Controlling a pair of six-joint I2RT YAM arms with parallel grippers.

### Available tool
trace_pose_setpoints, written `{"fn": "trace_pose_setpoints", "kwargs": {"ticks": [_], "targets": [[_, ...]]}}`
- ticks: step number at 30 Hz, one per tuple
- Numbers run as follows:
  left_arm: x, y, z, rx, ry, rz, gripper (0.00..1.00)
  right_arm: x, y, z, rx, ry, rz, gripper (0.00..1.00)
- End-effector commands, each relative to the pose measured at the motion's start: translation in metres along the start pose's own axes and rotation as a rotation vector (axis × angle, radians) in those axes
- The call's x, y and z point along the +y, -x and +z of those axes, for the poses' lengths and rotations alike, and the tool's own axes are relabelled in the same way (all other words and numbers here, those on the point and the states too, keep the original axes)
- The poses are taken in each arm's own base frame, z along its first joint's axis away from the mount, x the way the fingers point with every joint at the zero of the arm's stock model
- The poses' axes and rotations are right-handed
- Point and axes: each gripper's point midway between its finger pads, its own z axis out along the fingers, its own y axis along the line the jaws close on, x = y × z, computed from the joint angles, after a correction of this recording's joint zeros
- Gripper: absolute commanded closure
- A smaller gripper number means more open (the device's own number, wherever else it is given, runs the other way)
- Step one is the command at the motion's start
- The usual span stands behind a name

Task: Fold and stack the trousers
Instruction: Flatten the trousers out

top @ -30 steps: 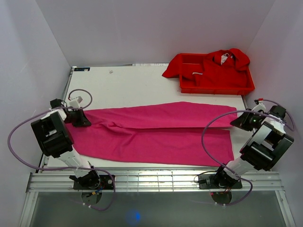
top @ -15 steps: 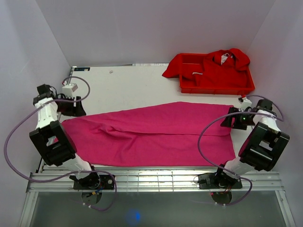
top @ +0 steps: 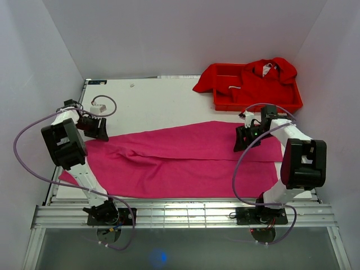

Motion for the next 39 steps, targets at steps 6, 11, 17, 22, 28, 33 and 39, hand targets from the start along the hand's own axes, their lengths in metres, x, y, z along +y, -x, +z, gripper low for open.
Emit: {"fn": "trace_pose_setpoints", "kwargs": {"ticks": [6,11,17,22,28,33,39], "targets": [[-0.039,0.0,0.012,0.012,-0.051,0.092,0.8,-0.024,-0.011,0.02,0.103,-0.049,0.006,0.38],[-0.057,0.024,-0.011,-0.085,-0.072,0.159,1.0,-0.036,-0.005,0.024,0.105,-0.078,-0.002,0.4],[-0.089,0.048,-0.064,-0.287,0.032,0.354,1.0,-0.038,0.009,0.018,0.072,-0.098,-0.013,0.43],[-0.133,0.009,-0.074,-0.281,0.032,0.561,1.0,-0.018,0.031,0.0,0.004,-0.052,-0.018,0.44],[-0.18,-0.11,-0.04,-0.043,-0.074,0.83,1.0,0.016,0.07,-0.022,-0.084,0.059,-0.027,0.45],[-0.184,-0.146,-0.029,0.077,-0.114,0.864,1.0,0.064,0.099,-0.014,-0.099,0.18,-0.097,0.45],[-0.184,-0.167,-0.023,0.255,-0.265,0.74,0.97,0.117,0.123,0.016,-0.093,0.324,-0.221,0.41]]}}
